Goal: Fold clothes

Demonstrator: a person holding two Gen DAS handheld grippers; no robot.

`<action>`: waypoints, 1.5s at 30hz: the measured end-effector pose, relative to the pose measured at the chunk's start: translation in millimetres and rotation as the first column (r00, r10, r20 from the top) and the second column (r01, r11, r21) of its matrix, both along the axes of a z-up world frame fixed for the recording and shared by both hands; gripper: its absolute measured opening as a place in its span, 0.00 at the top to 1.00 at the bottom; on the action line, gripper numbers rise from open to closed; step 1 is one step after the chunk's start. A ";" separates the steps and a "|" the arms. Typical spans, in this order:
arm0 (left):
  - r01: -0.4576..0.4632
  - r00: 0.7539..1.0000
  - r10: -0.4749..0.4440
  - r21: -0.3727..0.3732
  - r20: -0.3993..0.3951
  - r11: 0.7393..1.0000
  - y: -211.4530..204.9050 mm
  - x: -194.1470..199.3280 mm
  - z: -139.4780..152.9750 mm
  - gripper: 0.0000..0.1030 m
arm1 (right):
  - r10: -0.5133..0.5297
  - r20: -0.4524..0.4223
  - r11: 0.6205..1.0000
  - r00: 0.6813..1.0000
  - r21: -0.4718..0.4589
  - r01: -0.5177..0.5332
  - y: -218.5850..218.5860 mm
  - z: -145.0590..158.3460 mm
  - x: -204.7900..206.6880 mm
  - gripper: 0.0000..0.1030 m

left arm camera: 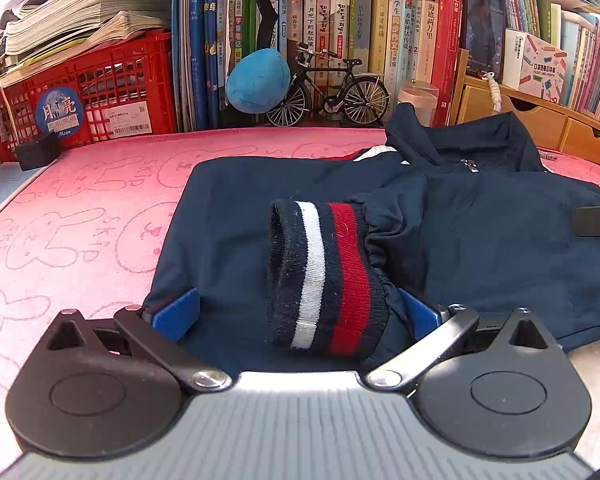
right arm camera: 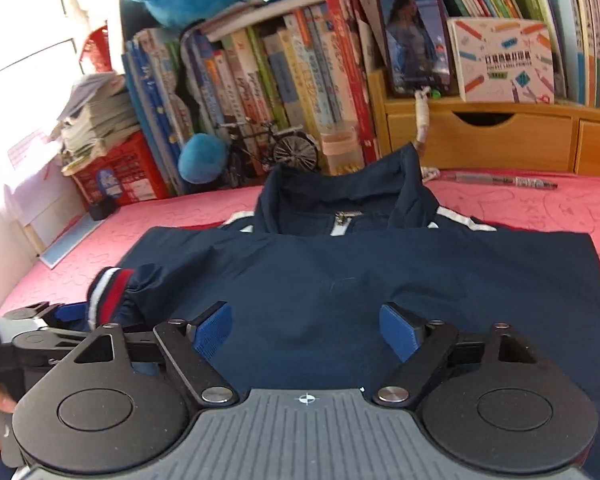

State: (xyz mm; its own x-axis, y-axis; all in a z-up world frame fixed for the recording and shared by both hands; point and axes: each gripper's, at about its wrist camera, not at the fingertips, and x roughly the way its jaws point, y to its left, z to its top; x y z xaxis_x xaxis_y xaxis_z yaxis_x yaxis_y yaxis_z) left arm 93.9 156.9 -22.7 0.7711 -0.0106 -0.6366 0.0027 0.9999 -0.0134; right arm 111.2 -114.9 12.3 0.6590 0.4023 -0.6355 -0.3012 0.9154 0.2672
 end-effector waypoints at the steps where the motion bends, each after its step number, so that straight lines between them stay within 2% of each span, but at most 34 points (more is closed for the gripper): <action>1: 0.001 1.000 -0.001 -0.001 0.000 1.000 0.3 0.0 0.0 0.00 | -0.020 -0.017 1.000 1.000 -0.011 0.019 -4.8 -6.1 6.0 0.29; 2: 0.001 1.000 -0.001 -0.002 0.001 1.000 0.4 0.0 0.0 0.00 | -0.017 -0.008 1.000 1.000 -0.013 0.017 -12.2 -8.7 7.6 0.39; 4: 0.003 1.000 -0.003 -0.004 0.001 1.000 0.7 -0.1 0.0 0.00 | -0.011 0.002 1.000 1.000 -0.010 0.011 -29.2 -12.2 7.8 0.52; 5: 0.004 1.000 -0.004 -0.005 0.001 1.000 0.8 -0.2 0.0 0.00 | -0.023 0.006 1.000 1.000 -0.018 0.023 -38.3 -11.9 6.6 0.53; 6: 0.004 1.000 -0.004 -0.006 0.001 1.000 0.8 -0.1 0.1 0.00 | -0.070 0.014 0.996 0.997 -0.060 0.071 -46.2 -11.8 5.9 0.51; 8: 0.004 1.000 -0.004 -0.011 0.002 1.000 1.3 -0.3 -0.1 0.00 | -0.206 0.046 0.962 0.978 -0.176 0.211 -64.3 -16.1 6.8 0.35; 9: 0.004 1.000 -0.004 -0.013 0.003 1.000 1.7 -0.4 -0.1 0.00 | -0.264 0.049 0.941 0.963 -0.205 0.268 -79.6 -21.6 9.2 0.31; 11: 0.005 1.000 -0.005 -0.017 0.004 1.000 2.5 -0.5 0.0 0.00 | -0.369 0.061 0.896 0.928 -0.243 0.372 -112.0 -32.9 13.5 0.19; 13: 0.005 1.000 -0.005 -0.015 0.003 1.000 2.1 -0.2 0.1 0.00 | -0.479 0.072 0.834 0.875 -0.275 0.479 -141.6 -39.6 15.6 0.08; 14: 0.005 1.000 -0.005 -0.012 0.002 1.000 1.5 0.1 0.1 0.00 | -0.533 0.064 0.800 0.844 -0.285 0.527 -151.6 -38.8 16.0 0.08; 16: 0.004 1.000 -0.004 -0.006 0.000 1.000 0.5 0.6 0.1 0.00 | -0.595 0.058 0.757 0.802 -0.296 0.583 -158.8 -34.2 14.3 0.10; 17: 0.004 1.000 -0.004 -0.003 -0.001 1.000 0.0 0.8 0.1 0.00 | -0.580 0.067 0.772 0.812 -0.273 0.574 -155.3 -30.8 10.8 0.11; 20: 0.005 1.000 -0.005 -0.002 -0.001 1.000 0.0 0.7 0.2 0.00 | -0.444 0.117 0.866 0.888 -0.198 0.459 -121.6 -15.2 1.5 0.11; 23: 0.006 1.000 -0.006 0.000 -0.002 1.000 0.7 0.5 0.4 0.00 | -0.244 0.142 0.954 0.959 -0.141 0.264 -70.1 -0.9 -0.3 0.09; 25: 0.007 1.000 -0.007 0.000 -0.002 1.000 0.8 0.5 0.4 0.00 | -0.109 0.143 0.986 0.984 -0.107 0.124 -35.0 4.9 2.5 0.08; 30: 0.008 1.000 -0.008 0.001 -0.003 1.000 1.2 0.5 0.6 0.00 | 0.065 0.112 0.990 0.992 -0.129 -0.050 23.0 -4.1 8.0 0.07; 33: 0.007 1.000 -0.007 0.000 -0.003 1.000 1.0 0.6 0.6 0.00 | 0.020 0.095 0.988 0.995 -0.153 -0.005 11.2 -14.4 12.8 0.06; 35: 0.007 1.000 -0.007 0.000 -0.003 1.000 0.9 0.6 0.6 0.00 | -0.068 0.111 0.981 0.992 -0.171 0.087 -10.7 -20.0 15.9 0.04; 37: 0.006 1.000 -0.006 0.001 -0.003 1.000 0.9 0.6 0.5 0.00 | -0.251 0.105 0.936 0.962 -0.228 0.269 -38.8 -28.0 23.1 0.00; 40: 0.005 1.000 -0.005 0.000 -0.003 1.000 0.8 0.7 0.4 0.00 | -0.432 0.019 0.886 0.902 -0.179 0.428 -101.5 -39.3 35.9 0.00; 41: 0.005 1.000 -0.005 0.000 -0.003 1.000 0.7 0.7 0.3 0.00 | -0.488 0.023 0.850 0.872 -0.217 0.481 -114.8 -39.7 41.3 0.00; 42: 0.005 1.000 -0.005 0.000 -0.003 1.000 0.7 0.7 0.3 0.00 | -0.538 0.028 0.812 0.842 -0.250 0.527 -127.1 -39.7 45.9 0.00; 44: 0.004 1.000 -0.004 0.000 -0.003 1.000 0.6 0.7 0.1 0.00 | -0.599 0.021 0.765 0.800 -0.279 0.580 -143.0 -36.9 47.5 0.00; 45: 0.004 1.000 -0.004 0.000 -0.003 1.000 0.7 0.8 0.1 0.00 | -0.601 0.006 0.773 0.800 -0.253 0.582 -147.2 -34.3 42.9 0.00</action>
State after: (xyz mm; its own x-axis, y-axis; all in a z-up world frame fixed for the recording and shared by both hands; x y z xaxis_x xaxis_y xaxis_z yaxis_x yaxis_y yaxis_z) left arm 94.7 157.6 -22.6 0.7690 -0.0133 -0.6391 0.0064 0.9999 -0.0131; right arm 154.0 -262.1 -22.0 0.6680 -0.2156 -0.7122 0.3314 0.9432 0.0253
